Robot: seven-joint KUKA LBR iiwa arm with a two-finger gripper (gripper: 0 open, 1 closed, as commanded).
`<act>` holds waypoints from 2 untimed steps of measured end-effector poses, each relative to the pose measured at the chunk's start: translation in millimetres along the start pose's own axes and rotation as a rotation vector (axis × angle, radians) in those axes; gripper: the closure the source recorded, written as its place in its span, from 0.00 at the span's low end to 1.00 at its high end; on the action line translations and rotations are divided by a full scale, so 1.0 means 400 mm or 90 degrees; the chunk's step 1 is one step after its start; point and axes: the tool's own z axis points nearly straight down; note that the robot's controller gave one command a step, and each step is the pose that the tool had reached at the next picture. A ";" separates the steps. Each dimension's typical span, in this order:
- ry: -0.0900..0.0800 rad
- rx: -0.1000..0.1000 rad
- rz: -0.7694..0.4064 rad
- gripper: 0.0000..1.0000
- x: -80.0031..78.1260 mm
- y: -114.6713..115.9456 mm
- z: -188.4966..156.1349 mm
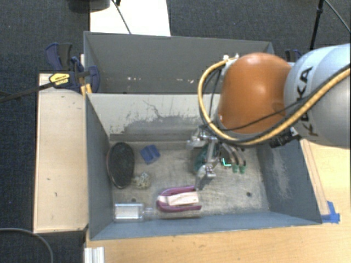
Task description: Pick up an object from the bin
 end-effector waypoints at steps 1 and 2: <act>-0.014 -0.002 -0.056 0.00 0.055 0.046 0.398; -0.007 0.000 -0.035 0.00 0.067 0.006 0.324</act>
Offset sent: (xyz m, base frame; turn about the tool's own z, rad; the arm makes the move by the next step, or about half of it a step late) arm -0.0280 0.0177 -0.1612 -0.0921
